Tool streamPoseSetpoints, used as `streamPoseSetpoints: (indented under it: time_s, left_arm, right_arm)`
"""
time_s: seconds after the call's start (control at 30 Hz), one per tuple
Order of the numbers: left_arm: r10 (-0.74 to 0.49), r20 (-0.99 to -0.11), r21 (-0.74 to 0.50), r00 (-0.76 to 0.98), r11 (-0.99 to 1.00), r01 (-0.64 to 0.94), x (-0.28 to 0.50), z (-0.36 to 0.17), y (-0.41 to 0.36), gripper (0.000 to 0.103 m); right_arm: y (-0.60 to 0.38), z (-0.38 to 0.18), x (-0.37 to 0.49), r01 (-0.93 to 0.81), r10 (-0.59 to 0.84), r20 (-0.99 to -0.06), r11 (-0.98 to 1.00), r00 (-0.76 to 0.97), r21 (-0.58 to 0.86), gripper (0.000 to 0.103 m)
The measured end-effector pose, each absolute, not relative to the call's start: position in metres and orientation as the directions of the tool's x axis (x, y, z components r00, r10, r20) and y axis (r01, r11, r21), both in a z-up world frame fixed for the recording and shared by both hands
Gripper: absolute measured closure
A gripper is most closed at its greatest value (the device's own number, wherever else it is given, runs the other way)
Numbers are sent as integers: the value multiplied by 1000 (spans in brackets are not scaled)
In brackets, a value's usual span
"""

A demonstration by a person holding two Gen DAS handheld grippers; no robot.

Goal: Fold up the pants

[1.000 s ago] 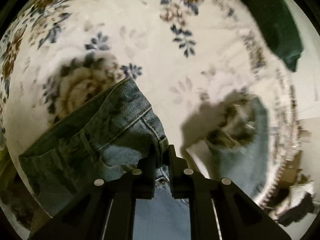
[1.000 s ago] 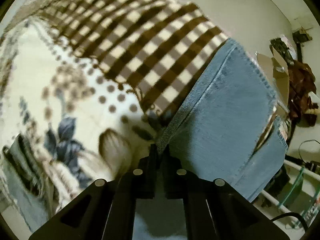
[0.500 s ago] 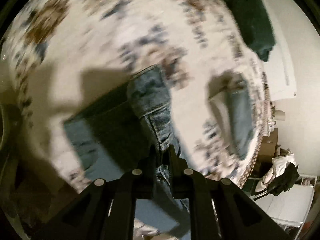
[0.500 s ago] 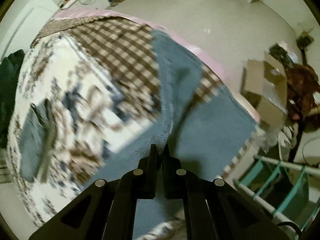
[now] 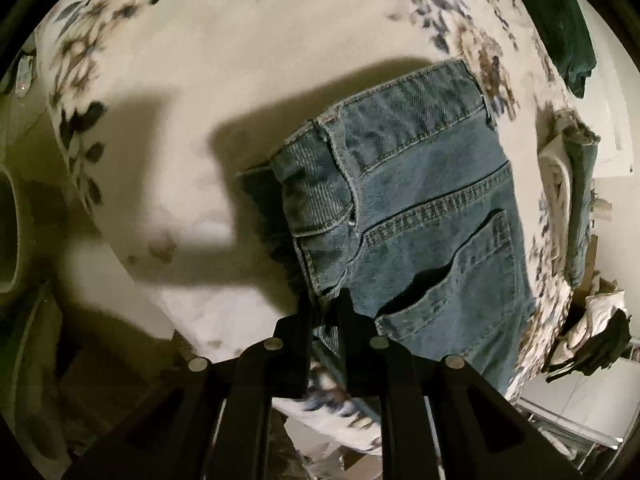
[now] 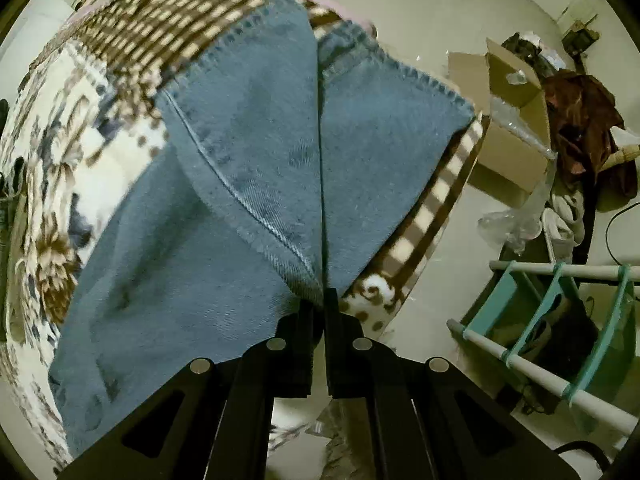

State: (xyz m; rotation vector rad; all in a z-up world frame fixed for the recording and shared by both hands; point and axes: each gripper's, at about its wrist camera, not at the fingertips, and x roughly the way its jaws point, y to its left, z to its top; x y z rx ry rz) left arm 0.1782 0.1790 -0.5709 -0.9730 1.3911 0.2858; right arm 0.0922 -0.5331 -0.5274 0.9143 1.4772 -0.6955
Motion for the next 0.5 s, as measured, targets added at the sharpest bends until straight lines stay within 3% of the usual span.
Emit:
streamPoseSetpoints:
  time_s: [0.03,0.07,0.1,0.17,0.27,0.33,0.37,0.4,0.5]
  left_arm:
    - [-353,-912,-394,210,607,-690,177,-568,179,88]
    - [-333,-922,-373,197,630,-681,177,-560,177,85]
    - [-313,-932,-350,182,653,-672,179,-552,173,85]
    - [-245,-952,-305,184,708,-637,182,-529,163,84]
    - [-146,-961,-256,234,785,-564,185,-493,141,69]
    - [-97,-957,-229,273,828,-512,193,-474,118,46]
    - [-88,-953,-225,289,846,-484,197,-467,106,29]
    - [-78,-948,-213,308,873,-438,204,-461,85,22]
    - [-87,-951,-188,296,923,-335,219,-466,35,21]
  right_arm:
    - [-536,-531,87,853,173,-985,513,10,99,95]
    - [-537,-533,85,849,186,-982,520,2,100,80]
    - [-540,-532,81,838,192,-981,538,-15,92,59]
    - [-545,-522,75,811,164,-986,579,-15,84,33]
    - [-545,-497,79,724,56,-998,689,5,42,26]
    - [-541,-486,90,661,2,-998,750,56,38,21]
    - [-537,-484,102,613,-37,-996,790,81,21,19]
    - [-532,-485,113,583,-55,-994,812,92,9,18]
    - [-520,-502,156,484,-100,-988,874,116,-32,18]
